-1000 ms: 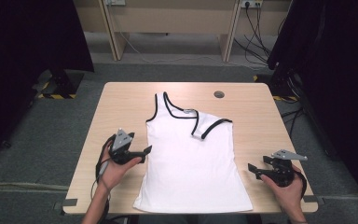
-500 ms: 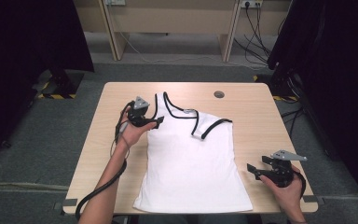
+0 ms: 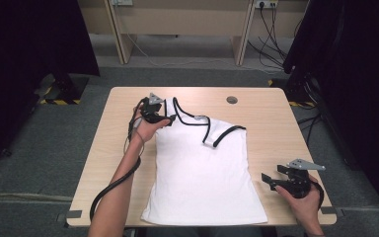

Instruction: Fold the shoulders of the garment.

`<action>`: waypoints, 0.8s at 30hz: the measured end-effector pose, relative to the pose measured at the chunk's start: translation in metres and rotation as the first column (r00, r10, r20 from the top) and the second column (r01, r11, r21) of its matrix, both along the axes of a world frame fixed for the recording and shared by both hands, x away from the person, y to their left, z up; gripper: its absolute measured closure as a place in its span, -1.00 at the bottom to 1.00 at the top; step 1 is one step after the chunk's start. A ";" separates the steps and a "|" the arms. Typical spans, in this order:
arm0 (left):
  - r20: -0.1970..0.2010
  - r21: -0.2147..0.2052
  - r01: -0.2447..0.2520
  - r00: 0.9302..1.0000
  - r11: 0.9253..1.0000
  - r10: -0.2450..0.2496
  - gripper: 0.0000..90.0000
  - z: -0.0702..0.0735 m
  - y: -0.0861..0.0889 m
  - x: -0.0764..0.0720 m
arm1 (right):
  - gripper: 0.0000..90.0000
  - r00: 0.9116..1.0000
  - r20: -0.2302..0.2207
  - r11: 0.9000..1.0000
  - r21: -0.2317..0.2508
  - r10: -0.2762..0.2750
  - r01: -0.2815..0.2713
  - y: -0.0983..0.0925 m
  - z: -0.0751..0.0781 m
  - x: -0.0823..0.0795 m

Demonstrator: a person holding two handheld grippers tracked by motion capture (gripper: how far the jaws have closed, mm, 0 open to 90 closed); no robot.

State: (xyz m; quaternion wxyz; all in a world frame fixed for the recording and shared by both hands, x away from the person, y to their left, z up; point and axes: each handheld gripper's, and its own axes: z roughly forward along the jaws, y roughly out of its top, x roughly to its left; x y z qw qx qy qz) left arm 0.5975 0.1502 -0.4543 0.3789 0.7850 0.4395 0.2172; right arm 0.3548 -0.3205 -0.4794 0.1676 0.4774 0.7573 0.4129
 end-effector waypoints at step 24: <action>-0.097 0.020 0.042 0.994 0.999 -0.040 0.04 -0.020 -0.014 0.030 | -0.56 1.000 0.001 1.000 -0.009 0.014 -0.014 0.001 0.000 0.000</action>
